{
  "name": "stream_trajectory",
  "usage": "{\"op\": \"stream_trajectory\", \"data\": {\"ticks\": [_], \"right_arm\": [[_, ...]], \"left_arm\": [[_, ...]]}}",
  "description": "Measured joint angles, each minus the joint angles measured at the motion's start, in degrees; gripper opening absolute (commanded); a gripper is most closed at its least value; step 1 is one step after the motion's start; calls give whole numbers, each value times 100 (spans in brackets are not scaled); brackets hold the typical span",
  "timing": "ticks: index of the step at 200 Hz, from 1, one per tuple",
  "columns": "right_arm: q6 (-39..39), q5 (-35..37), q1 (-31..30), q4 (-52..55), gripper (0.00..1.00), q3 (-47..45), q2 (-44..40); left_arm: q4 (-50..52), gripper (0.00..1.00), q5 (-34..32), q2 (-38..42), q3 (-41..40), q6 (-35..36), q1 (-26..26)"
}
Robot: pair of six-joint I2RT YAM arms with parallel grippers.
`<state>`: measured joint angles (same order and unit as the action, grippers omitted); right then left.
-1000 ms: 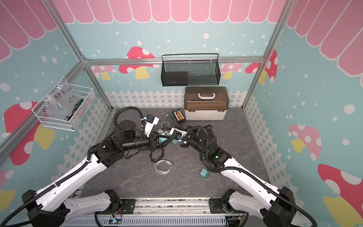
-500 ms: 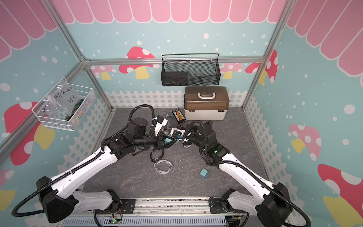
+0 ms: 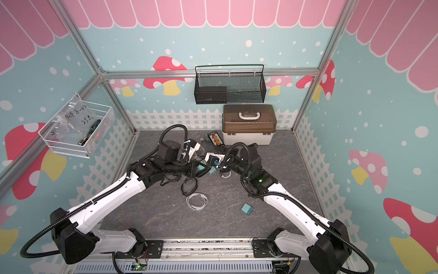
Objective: Pack away charging kits
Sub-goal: Place the storage bag at the center of the board.
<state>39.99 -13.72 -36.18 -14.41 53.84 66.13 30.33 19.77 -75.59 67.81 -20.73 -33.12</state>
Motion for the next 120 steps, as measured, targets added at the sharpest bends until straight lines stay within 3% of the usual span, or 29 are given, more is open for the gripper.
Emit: {"op": "stream_trajectory", "data": {"ticks": [37, 48, 86, 120], "right_arm": [[-817, 354, -7, -785, 83, -468, -361], [-1239, 503, -15, -1012, 98, -702, -483], [-3333, 1598, -22, -999, 99, -1161, -789], [-4942, 2409, -20, -212, 99, -1152, -741]], "left_arm": [[-695, 0, -308, 813, -1469, -831, 2105], [-997, 0, -232, 1071, -1893, -1093, 2691], [-2083, 0, 57, 1084, -2804, -1867, 4103], [-2927, 0, 210, 278, -3265, -2286, 4601]]}}
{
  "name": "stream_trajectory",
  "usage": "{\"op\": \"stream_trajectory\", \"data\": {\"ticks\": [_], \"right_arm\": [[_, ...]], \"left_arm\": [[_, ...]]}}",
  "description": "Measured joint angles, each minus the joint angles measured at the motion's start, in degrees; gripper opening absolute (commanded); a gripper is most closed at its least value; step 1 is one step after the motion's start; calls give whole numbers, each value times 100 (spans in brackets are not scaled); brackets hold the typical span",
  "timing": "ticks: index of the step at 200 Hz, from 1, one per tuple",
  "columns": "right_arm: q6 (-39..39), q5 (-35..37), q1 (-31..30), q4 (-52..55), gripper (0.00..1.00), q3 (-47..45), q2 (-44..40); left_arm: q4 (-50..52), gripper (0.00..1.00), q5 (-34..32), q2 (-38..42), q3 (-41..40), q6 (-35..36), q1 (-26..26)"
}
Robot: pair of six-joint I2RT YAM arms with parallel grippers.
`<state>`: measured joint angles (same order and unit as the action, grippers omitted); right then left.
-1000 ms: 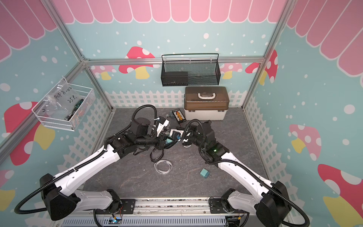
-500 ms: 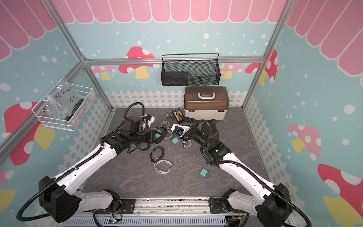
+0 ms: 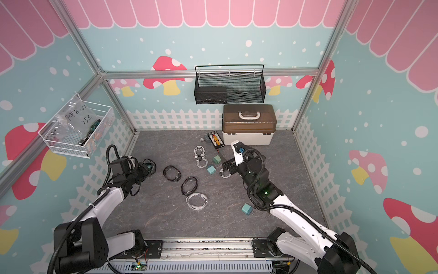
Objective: Pack away charging kits
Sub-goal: Place the storage bag at the center of the board.
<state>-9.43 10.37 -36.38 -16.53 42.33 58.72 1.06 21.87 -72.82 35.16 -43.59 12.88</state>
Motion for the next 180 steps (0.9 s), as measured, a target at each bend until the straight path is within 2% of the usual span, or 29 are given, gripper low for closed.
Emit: {"op": "stream_trajectory", "data": {"ticks": [23, 38, 45, 57, 74, 75, 90, 96, 99, 102, 118, 156, 180], "right_arm": [[-699, 208, 7, 437, 99, 39, 437], [-1064, 256, 42, 920, 98, 293, 1047], [-1180, 271, 76, 1119, 97, 446, 1316], [-1388, 299, 151, 1460, 95, 739, 1790], [-1652, 398, 247, 1873, 88, 1067, 2280], [-1670, 404, 251, 1888, 87, 1080, 2297], [-1858, 518, 328, 2236, 86, 1335, 2634], [-1908, 546, 356, 2363, 87, 1436, 2763], [-1928, 553, 378, 2420, 93, 1484, 2830], [-1945, 560, 385, 2450, 95, 1510, 2868], [-2041, 570, 435, 2610, 98, 1606, 3060], [-2151, 551, 490, 2885, 98, 1637, 3228], [-2251, 546, 522, 3128, 86, 1816, 3366]], "left_arm": [[-503, 0, 177, -752, -20, -223, 46], [-796, 0, 240, -1123, -72, -365, 50], [-885, 4, 247, -1246, -116, -426, 52], [-979, 16, 238, -1344, -225, -516, 52], [-1014, 43, 188, -1266, -448, -638, 55], [-1014, 47, 179, -1252, -466, -645, 55], [-973, 64, 39, -984, -664, -752, 57], [-938, 70, -37, -822, -745, -804, 59], [-901, 72, -72, -717, -789, -780, 57], [-892, 74, -96, -660, -811, -833, 59], [-605, 86, -372, -170, -916, -890, 61], [564, 92, -1113, 953, -909, -951, 81], [1753, 90, -1580, 1818, -730, -977, 96]]}}
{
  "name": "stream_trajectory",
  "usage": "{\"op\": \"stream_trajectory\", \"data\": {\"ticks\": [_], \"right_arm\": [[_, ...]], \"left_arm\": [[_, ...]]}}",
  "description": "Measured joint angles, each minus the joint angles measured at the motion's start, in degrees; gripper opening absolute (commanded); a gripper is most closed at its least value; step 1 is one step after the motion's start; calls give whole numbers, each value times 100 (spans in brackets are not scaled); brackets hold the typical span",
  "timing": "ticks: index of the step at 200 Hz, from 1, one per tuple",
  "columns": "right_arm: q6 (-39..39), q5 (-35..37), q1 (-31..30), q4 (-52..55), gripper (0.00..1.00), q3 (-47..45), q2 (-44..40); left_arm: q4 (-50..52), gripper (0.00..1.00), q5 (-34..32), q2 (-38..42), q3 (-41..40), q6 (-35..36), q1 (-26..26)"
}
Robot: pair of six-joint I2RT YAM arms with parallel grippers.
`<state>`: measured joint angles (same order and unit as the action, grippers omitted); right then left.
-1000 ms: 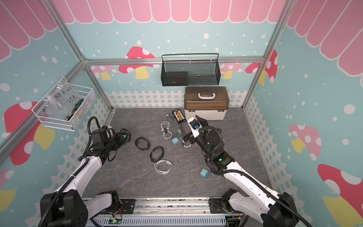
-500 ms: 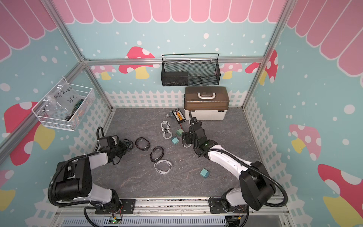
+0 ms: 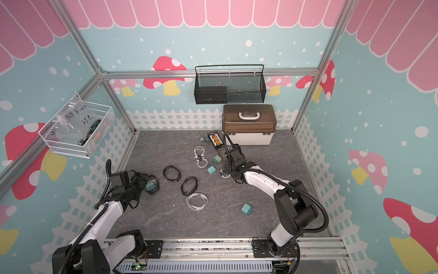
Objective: Pack away charging kits
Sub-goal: Place the storage bag at the center of the board, then move the charging cable to the center of the board.
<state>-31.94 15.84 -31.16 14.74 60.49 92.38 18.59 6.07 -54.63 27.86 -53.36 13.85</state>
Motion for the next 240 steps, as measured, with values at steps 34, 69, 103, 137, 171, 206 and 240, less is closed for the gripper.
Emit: {"op": "stream_trajectory", "data": {"ticks": [34, 69, 103, 137, 171, 206, 240], "right_arm": [[-109, -168, 59, 114, 80, 280, 326], [-146, -177, 74, 188, 80, 282, 424], [-186, -203, 74, 151, 74, 264, 420], [-170, -507, 79, -122, 73, -321, 26], [-162, -660, 79, -236, 66, -990, -807], [-337, -1169, -11, -686, 53, -1770, -1703], [-654, -1029, -1659, -973, 45, -2153, -1862]], "left_arm": [[1126, 91, -164, 1178, 463, -22, -367], [1445, 92, -1456, 1600, 800, -505, -3676], [2024, 79, -3244, -579, 2315, -1169, -7023], [2855, 79, -4037, -2756, 4159, -1694, -7818], [2855, 78, -4247, -2911, 3893, -1261, -7945], [2409, 79, -4205, -1915, 2535, -284, -7860], [1980, 81, -3626, -549, 1493, 308, -6568]]}}
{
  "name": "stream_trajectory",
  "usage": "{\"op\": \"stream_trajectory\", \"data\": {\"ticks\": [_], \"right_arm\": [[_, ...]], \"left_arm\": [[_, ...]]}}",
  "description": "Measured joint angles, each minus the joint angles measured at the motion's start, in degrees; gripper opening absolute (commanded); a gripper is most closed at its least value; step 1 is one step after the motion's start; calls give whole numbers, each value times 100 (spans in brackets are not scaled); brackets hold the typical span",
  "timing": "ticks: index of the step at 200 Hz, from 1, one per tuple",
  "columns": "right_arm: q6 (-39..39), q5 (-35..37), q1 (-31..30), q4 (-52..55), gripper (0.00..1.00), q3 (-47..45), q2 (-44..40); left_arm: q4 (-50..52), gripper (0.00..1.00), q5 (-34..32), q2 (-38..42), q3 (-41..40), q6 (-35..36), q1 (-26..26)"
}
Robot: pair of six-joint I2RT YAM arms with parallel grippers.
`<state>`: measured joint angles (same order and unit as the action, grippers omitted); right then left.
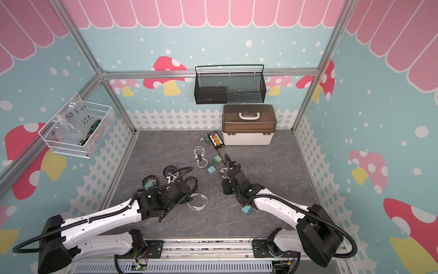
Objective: Pack away charging kits
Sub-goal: Move the charging cable to the center of the board.
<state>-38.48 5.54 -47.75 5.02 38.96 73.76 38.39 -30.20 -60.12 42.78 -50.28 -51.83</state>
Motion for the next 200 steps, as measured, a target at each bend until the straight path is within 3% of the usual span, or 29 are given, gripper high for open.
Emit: {"op": "stream_trajectory", "data": {"ticks": [18, 39, 72, 91, 140, 200], "right_arm": [[-160, 197, -1075, -262, 33, -2, 144], [-393, 437, -1860, -588, 23, -85, 212], [-535, 610, -2822, -892, 20, 273, 1038], [-586, 514, -3130, -1119, 19, 632, 1731], [-697, 553, -2905, -1322, 18, 774, 2455], [-656, 472, -1626, -1808, 16, 317, 2476]], "left_arm": [[-101, 81, 286, 730, -352, 262, 697], [-140, 81, 667, 1150, -417, 492, 1401], [-247, 79, 1377, 1375, -595, 726, 2500], [-249, 79, 1687, 1379, -686, 767, 2745], [-269, 80, 2103, 1508, -717, 857, 2920], [-393, 87, 2597, 1996, -796, 1047, 2927]]}}
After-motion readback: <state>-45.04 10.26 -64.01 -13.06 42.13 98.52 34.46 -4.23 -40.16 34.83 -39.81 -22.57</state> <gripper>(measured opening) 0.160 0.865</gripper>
